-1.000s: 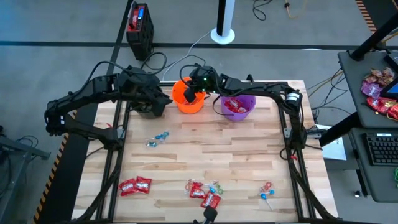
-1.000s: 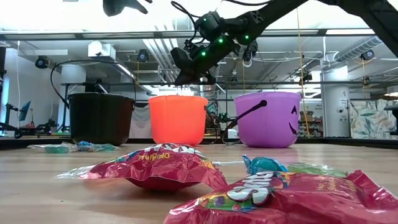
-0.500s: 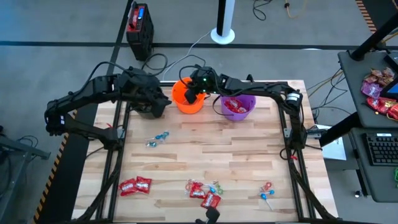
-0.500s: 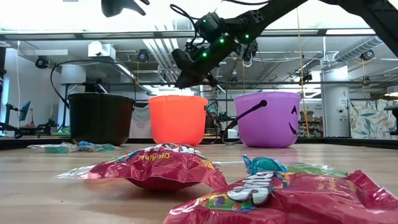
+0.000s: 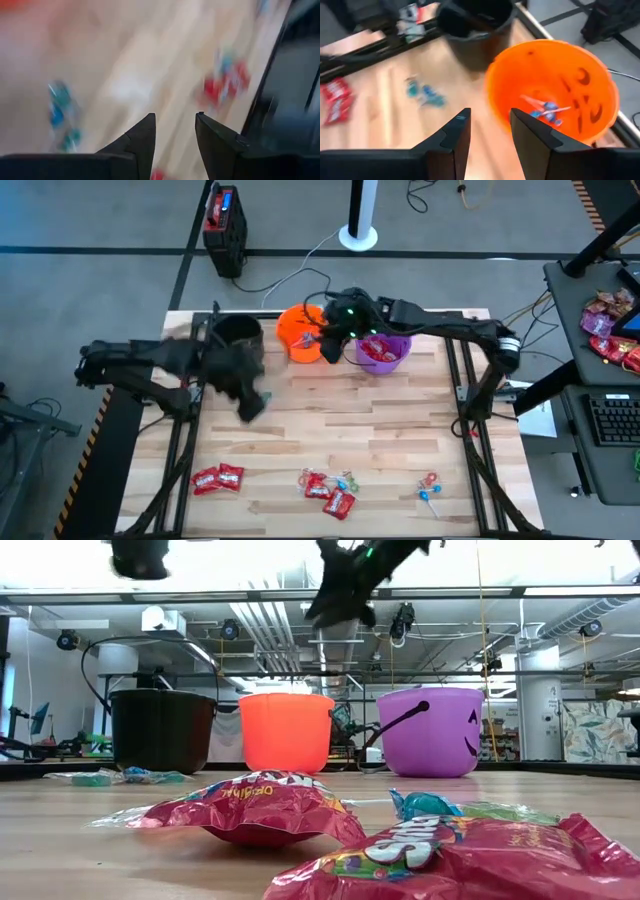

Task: Sort candy by brand, put in halloween buckets
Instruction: Put the blue gummy into the black bucket

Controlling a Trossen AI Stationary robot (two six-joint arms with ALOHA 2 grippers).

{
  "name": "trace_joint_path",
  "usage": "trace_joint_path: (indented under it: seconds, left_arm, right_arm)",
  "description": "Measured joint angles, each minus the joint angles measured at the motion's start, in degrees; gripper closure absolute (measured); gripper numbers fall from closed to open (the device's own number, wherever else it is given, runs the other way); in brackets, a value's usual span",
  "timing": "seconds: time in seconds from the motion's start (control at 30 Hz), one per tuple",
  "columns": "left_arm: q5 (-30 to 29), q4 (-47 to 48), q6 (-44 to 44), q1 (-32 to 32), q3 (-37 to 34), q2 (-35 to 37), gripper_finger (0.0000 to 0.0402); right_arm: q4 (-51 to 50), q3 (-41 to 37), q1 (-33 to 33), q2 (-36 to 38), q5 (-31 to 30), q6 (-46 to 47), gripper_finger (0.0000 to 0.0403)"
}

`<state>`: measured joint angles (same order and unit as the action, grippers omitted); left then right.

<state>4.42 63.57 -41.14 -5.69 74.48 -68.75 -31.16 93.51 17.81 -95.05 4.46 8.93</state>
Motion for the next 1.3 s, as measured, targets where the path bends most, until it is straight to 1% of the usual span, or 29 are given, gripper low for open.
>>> trace_joint_path:
  seconds: [0.07,0.13,0.17,0.23,0.3,0.33,0.43,0.53,0.6,0.7,0.87,1.1,1.3]
  left_arm:
    - [1.3,0.0,-0.2,-6.2,-4.0,-0.1,0.0279]
    - [1.0,-0.4,0.4,-12.7,-8.2,-0.1,0.0279]
    - [-0.2,-0.7,0.3,-15.6,-10.3,-0.1,0.0279]
    - [-4.5,-0.5,-1.4,-20.2,-14.2,-0.2,0.0279]
    - [-8.2,-0.8,-2.4,-22.3,-17.2,-0.2,0.0279]
    - [-8.6,-1.1,-1.7,-22.4,-18.4,-0.2,0.0279]
    - [-9.0,-1.4,3.9,-21.7,-21.3,-0.1,0.0279]
    - [-10.0,-4.0,10.2,-19.5,-24.5,-0.1,0.0279]
    - [-10.0,-5.6,12.2,-17.3,-27.3,-0.1,0.0279]
    - [-10.0,-8.1,13.8,-14.1,-31.3,-0.2,0.0279]
    - [-13.7,-9.6,16.2,-9.4,-35.6,-0.8,0.0279]
    - [-14.4,-16.8,19.9,-5.5,-39.2,-2.2,0.0279]
    - [-14.4,-18.3,19.3,-3.0,-39.9,-7.0,0.0279]
  right_arm:
    - [-2.6,-0.2,-1.9,2.6,-0.9,0.0,0.0270]
    - [-3.3,-0.9,-3.5,5.2,-2.6,0.0,0.0271]
    - [-3.3,-1.2,-4.3,6.3,-3.2,0.0,0.0271]
    - [-3.3,-1.9,-5.6,8.2,-4.7,0.0,0.0269]
    - [-3.3,-2.2,-6.9,9.2,-6.7,0.0,0.0267]
    - [-3.3,-2.4,-7.3,9.5,-7.5,0.0,0.0266]
    - [-3.4,-2.5,-8.1,9.6,-9.0,0.6,0.0266]
    - [-3.3,-2.5,-8.4,9.4,-9.0,1.6,0.0265]
    - [-3.3,-2.8,-8.6,8.9,-9.2,2.2,0.0263]
    - [-3.5,-3.4,-9.0,8.3,-9.1,3.1,0.0260]
    - [-3.3,-4.8,-9.1,7.9,-9.0,4.6,0.0259]
    - [-3.3,-6.2,-9.1,7.8,-9.1,5.5,0.0252]
    - [-3.3,-6.2,-9.1,7.8,-9.1,5.5,0.0254]
